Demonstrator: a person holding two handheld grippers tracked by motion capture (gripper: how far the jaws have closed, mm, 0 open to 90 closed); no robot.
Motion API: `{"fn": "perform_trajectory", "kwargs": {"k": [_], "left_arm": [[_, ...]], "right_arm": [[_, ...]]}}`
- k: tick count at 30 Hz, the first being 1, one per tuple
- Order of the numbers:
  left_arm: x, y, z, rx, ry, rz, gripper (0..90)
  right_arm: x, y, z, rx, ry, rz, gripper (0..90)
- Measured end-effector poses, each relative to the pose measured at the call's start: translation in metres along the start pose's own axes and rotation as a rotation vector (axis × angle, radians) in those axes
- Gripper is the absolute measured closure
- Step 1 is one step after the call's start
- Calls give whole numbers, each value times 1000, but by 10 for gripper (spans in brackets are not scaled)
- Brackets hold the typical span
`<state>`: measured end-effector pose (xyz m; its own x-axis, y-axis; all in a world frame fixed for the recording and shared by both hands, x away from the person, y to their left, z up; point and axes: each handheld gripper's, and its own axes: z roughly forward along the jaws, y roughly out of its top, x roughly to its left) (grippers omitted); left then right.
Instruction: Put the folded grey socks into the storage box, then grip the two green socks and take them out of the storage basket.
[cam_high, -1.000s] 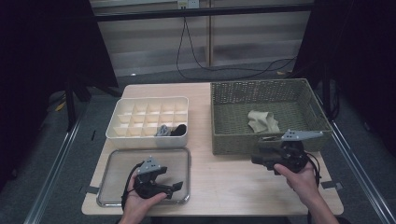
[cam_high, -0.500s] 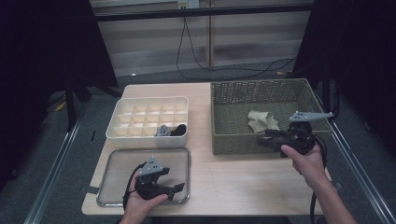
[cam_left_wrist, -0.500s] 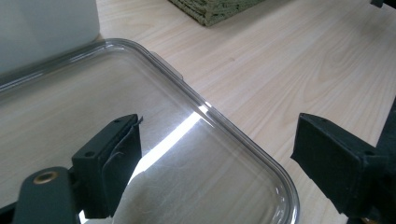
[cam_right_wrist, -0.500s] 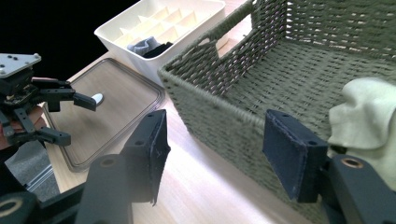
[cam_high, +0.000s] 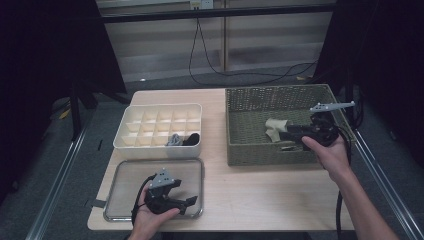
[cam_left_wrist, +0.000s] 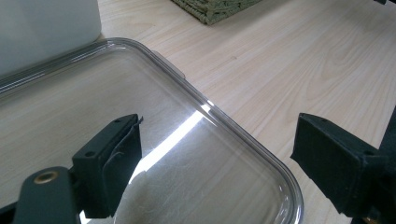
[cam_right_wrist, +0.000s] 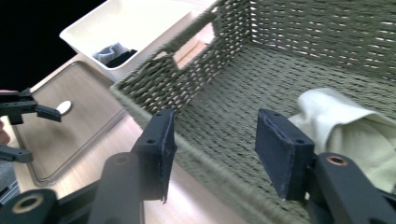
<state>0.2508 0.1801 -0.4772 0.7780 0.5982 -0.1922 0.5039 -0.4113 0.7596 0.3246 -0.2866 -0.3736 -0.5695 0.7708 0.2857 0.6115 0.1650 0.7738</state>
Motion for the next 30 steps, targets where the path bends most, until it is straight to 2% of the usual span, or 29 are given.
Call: {"fn": "perform_trajectory", "kwargs": {"k": [7, 11, 13, 19, 20, 22, 26, 30], "left_arm": [[-1, 1, -2, -9, 4, 6, 156], [-1, 0, -1, -5, 4, 6, 156], [-1, 0, -2, -9, 5, 12, 156], [0, 0, -3, -18, 1, 1, 156], [0, 0, -4, -19, 4, -3, 156], [0, 0, -6, -22, 9, 0, 156], [0, 0, -5, -20, 11, -2, 156], [1, 0, -3, -19, 3, 0, 156]], "right_arm": [[-17, 9, 9, 58, -3, 17, 531], [-19, 12, 18, 70, -17, 17, 531], [-21, 15, 22, 90, -47, 22, 535], [-35, 22, 33, 137, -90, 53, 583], [-37, 22, 34, 141, -103, 52, 612], [-40, 23, 37, 157, -118, 47, 612], [-46, 24, 40, 180, -139, 51, 612], [-55, 28, 42, 208, -149, 76, 614]]}}
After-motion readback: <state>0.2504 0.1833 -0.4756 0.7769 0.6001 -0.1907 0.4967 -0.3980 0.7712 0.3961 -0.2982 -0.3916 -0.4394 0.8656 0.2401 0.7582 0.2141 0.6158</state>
